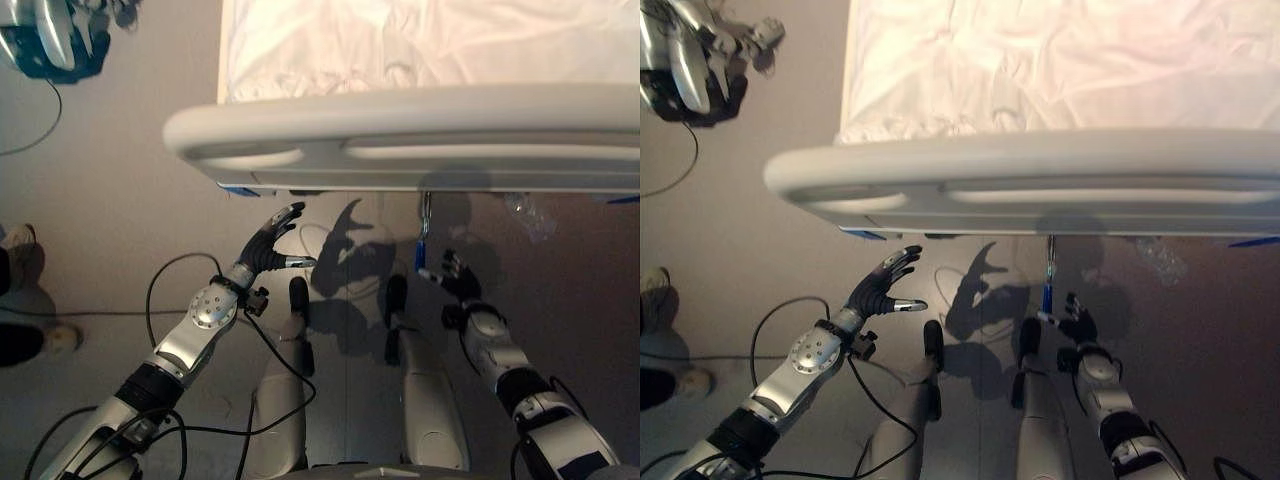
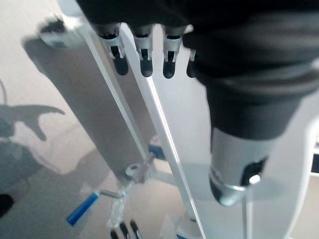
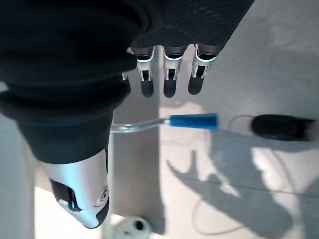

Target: Raise the hospital bed

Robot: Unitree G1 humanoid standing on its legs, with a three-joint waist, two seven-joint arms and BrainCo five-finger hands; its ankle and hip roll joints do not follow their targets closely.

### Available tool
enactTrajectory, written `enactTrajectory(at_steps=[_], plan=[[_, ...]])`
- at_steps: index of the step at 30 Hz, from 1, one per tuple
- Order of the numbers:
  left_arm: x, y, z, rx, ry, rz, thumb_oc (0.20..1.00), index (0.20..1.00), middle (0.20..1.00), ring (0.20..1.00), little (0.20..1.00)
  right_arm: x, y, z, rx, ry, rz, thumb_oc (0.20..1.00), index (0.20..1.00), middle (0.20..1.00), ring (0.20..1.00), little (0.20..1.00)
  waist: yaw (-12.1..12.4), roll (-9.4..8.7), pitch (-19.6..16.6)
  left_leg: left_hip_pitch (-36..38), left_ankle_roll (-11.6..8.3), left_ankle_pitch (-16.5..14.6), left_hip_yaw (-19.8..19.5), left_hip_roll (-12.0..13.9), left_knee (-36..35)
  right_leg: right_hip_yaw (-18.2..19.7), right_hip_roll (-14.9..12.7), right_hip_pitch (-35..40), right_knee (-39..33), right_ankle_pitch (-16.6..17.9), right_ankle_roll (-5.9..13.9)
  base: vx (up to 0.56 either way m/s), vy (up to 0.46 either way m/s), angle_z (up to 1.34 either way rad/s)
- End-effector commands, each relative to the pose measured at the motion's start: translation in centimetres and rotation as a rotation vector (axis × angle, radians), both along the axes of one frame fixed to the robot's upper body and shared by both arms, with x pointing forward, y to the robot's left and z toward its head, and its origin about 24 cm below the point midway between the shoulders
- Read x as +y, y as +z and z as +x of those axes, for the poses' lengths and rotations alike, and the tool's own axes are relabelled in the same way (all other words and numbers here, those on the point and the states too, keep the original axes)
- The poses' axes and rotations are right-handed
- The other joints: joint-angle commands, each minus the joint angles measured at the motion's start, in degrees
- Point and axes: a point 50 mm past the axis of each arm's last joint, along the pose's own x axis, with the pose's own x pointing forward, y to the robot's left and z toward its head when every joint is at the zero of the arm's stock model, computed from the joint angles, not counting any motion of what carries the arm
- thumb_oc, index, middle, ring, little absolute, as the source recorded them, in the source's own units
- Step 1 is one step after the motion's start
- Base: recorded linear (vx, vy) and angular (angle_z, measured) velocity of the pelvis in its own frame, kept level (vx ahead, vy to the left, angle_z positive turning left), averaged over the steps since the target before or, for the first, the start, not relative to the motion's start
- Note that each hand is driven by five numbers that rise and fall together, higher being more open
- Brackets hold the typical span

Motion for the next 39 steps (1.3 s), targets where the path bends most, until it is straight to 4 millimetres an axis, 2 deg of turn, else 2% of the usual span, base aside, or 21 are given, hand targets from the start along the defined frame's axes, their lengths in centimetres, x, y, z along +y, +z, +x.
enactTrajectory(at_steps=[1,2,4,6,10,19,27,32,36,37,38,39], plan=[[-0.6,3.0,-1.4,-0.139,-0.067,-0.057,1.0,1.0,1.0,1.0,1.0,-0.4,2.2,-0.2,-0.133,-0.016,-0.018,1.0,1.0,1.0,1.0,1.0,-0.79,-0.55,-1.03,-4.29,1.59,-2.68,-0.31,-1.68,5.5,0.65,0.12,-2.58,-0.71,2.14,3.22,-0.05,0.003,0.0],[-0.6,3.7,-1.6,-0.165,-0.076,-0.059,1.0,1.0,1.0,1.0,1.0,0.0,3.0,0.2,-0.166,-0.007,-0.018,1.0,1.0,1.0,1.0,1.0,-0.72,-0.36,-1.03,-5.82,1.59,-2.7,-0.26,-1.66,5.99,0.74,-0.03,-3.93,-0.37,2.16,3.21,0.0,0.0,0.0],[-0.6,4.4,-1.6,-0.192,-0.083,-0.059,1.0,1.0,1.0,1.0,1.0,0.2,3.4,0.5,-0.178,-0.006,-0.016,1.0,1.0,1.0,1.0,1.0,-0.68,-0.26,-1.03,-7.05,1.57,-2.76,-0.27,-1.67,6.41,0.83,-0.03,-5.33,0.11,2.15,3.17,0.0,0.0,0.0],[-0.8,6.3,-2.1,-0.268,-0.101,-0.079,1.0,1.0,1.0,1.0,1.0,0.6,4.3,1.3,-0.204,-0.03,0.003,1.0,1.0,1.0,1.0,1.0,-0.47,0.04,-1.03,-10.35,1.59,-2.97,-0.23,-1.74,7.61,1.21,-0.13,-8.4,0.95,2.27,3.1,-0.02,0.006,0.01],[-1.6,8.5,-3.0,-0.352,-0.151,-0.113,1.0,1.0,1.0,1.0,1.0,1.3,4.8,2.2,-0.199,-0.036,0.021,1.0,1.0,1.0,1.0,1.0,-0.18,0.09,-1.03,-14.37,1.6,-3.57,-0.2,-1.88,9.57,1.28,-0.16,-12.19,2.41,2.27,3.0,0.0,0.0,0.0],[-2.6,11.8,-4.9,-0.478,-0.234,-0.173,1.0,1.0,1.0,1.0,1.0,0.2,5.4,4.2,-0.136,-0.099,0.084,1.0,1.0,1.0,1.0,1.0,0.37,0.06,-1.03,-20.14,1.38,-4.16,-0.5,-2.11,11.7,1.39,-0.35,-17.53,3.96,2.21,2.77,-0.01,0.002,0.02],[-3.3,13.4,-5.7,-0.536,-0.285,-0.219,1.0,1.0,1.0,1.0,1.0,-1.0,4.6,5.3,0.008,-0.141,0.051,1.0,1.0,1.0,1.0,1.0,1.24,0.38,-1.03,-24.79,1.43,-4.31,-0.53,-2.09,13.01,1.29,-0.57,-21.91,5.29,2.11,2.81,0.0,0.001,0.01],[-3.5,14.7,-6.0,-0.58,-0.322,-0.229,1.0,1.0,1.0,1.0,1.0,-0.9,5.3,6.0,0.028,-0.132,0.037,1.0,1.0,1.0,1.0,1.0,1.82,0.56,-1.03,-27.02,1.31,-4.46,-0.53,-2.09,13.8,1.41,-0.7,-24.19,6.21,1.89,2.76,0.0,0.0,0.0],[-3.7,14.8,-6.2,-0.581,-0.338,-0.241,1.0,1.0,1.0,1.0,1.0,-1.2,5.5,6.0,0.037,-0.14,0.029,1.0,1.0,1.0,1.0,1.0,2.22,0.7,-1.03,-27.95,1.36,-4.57,-0.59,-2.17,14.3,1.36,-0.81,-24.93,6.6,1.76,2.82,0.02,0.005,0.01],[-4.0,14.5,-6.2,-0.569,-0.348,-0.242,1.0,1.0,1.0,1.0,1.0,-2.0,5.5,6.0,0.058,-0.16,0.001,1.0,1.0,1.0,1.0,1.0,2.9,1.22,-1.03,-27.65,1.3,-6.06,-1.03,-2.36,15.02,1.35,-0.97,-24.7,7.81,0.29,3.33,0.03,0.027,0.04],[-4.2,14.8,-6.3,-0.584,-0.352,-0.24,1.0,1.0,1.0,1.0,1.0,-2.3,6.1,6.2,0.051,-0.165,-0.012,1.0,1.0,1.0,1.0,1.0,3.1,1.54,-1.03,-29.24,1.59,-4.7,-0.79,-2.33,14.81,0.94,-1.07,-26.14,7.4,1.56,2.99,0.09,0.03,0.04],[-4.3,14.7,-6.3,-0.579,-0.357,-0.247,1.0,1.0,1.0,1.0,1.0,-2.5,5.7,6.0,0.075,-0.164,-0.029,1.0,1.0,1.0,1.0,1.0,3.44,1.73,-1.03,-27.85,1.36,-6.58,-1.09,-2.36,15.22,1.23,-1.03,-25.02,8.23,-0.22,3.49,0.0,0.0,0.0]])
